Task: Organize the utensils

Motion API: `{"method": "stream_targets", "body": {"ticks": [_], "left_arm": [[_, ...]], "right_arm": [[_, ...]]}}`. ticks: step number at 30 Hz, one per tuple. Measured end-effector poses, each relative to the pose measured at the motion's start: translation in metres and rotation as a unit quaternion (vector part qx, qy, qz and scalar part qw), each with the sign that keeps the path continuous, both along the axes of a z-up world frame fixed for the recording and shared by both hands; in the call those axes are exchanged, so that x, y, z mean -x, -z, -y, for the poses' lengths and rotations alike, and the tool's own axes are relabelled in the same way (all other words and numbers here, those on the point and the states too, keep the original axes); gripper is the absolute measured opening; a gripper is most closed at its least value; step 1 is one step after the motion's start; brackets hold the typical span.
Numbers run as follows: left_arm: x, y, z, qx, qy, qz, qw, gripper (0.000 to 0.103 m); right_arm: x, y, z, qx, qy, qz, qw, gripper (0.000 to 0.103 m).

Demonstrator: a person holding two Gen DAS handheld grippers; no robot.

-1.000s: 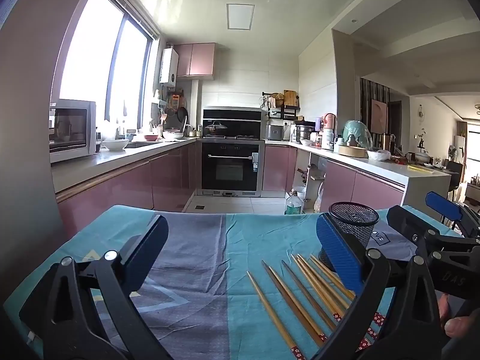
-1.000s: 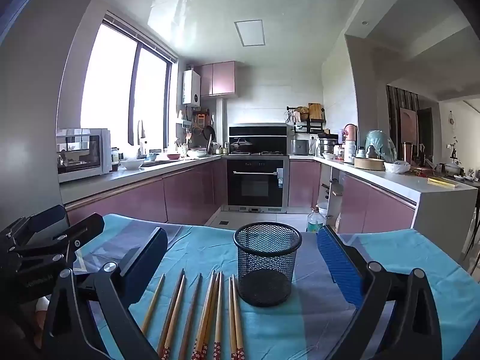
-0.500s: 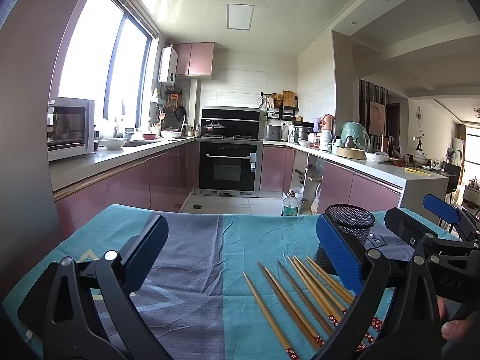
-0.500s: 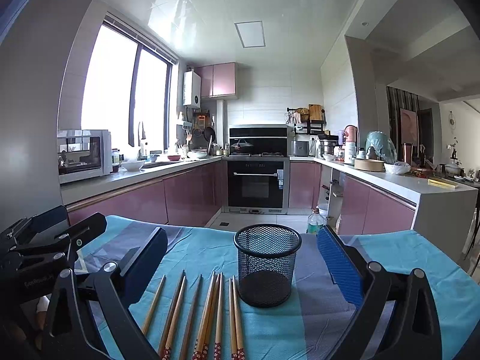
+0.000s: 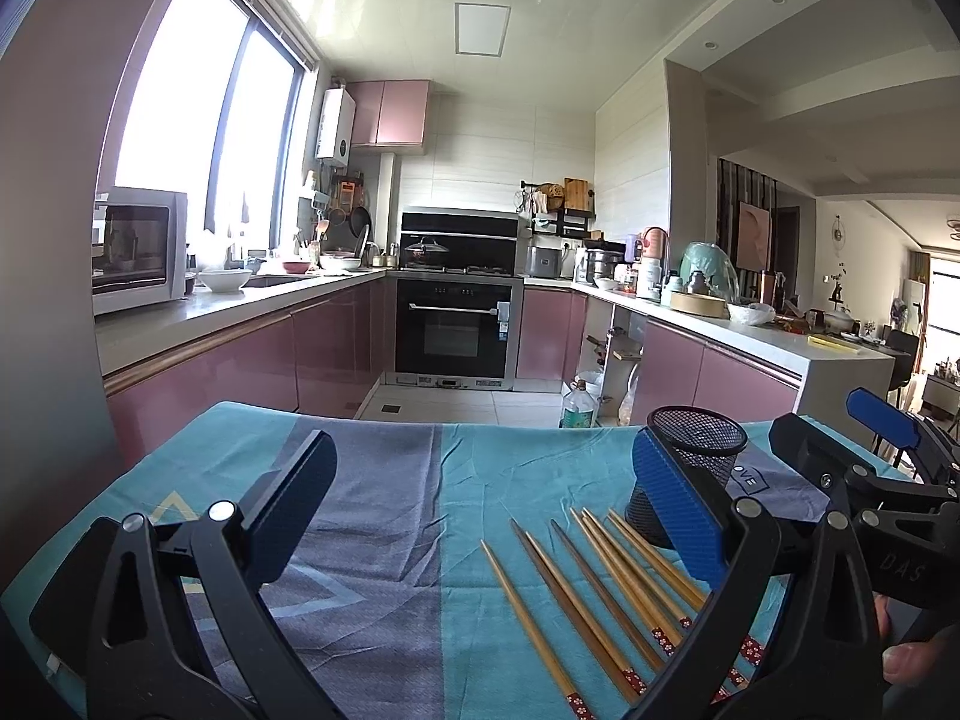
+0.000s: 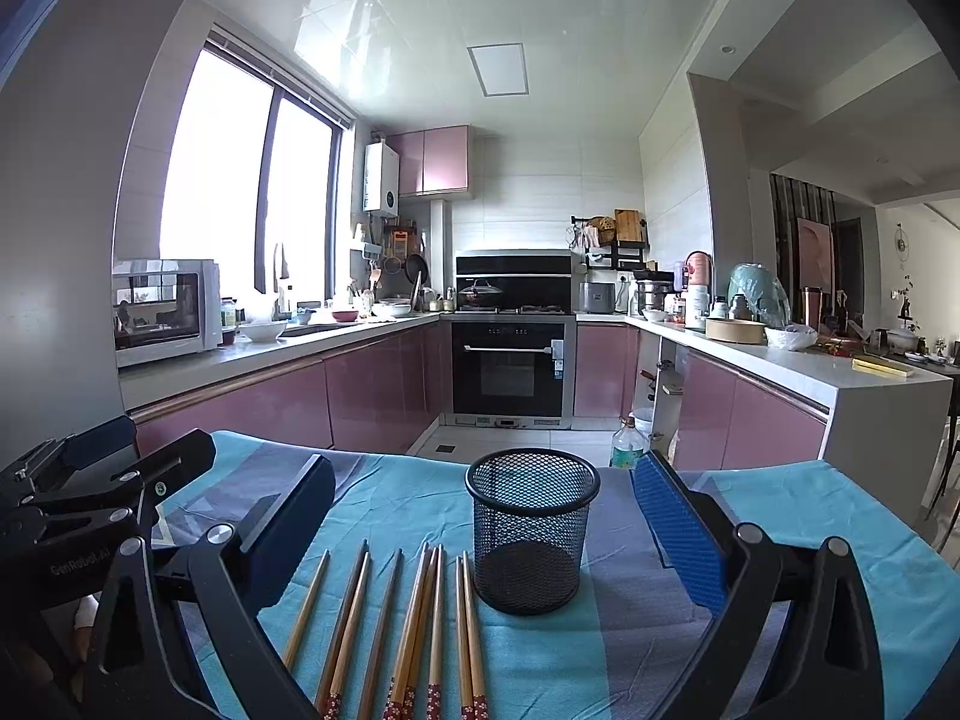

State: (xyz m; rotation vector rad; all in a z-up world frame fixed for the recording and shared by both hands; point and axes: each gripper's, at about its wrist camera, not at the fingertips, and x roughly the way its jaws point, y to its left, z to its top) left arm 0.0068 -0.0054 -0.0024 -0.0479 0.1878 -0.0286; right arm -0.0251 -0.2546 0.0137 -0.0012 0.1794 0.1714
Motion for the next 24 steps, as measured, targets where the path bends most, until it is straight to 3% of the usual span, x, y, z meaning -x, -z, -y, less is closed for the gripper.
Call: {"method": "stream_targets", "body": {"ticks": [24], "left_arm": [[-0.0034,0.0017,0.0031,0.006,0.004,-0.021,0.9998,0.097]], "right_arm": [[0.0016,-0.0033,0.0008,0.004,0.03,-0.008,0.999,0.097]]}}
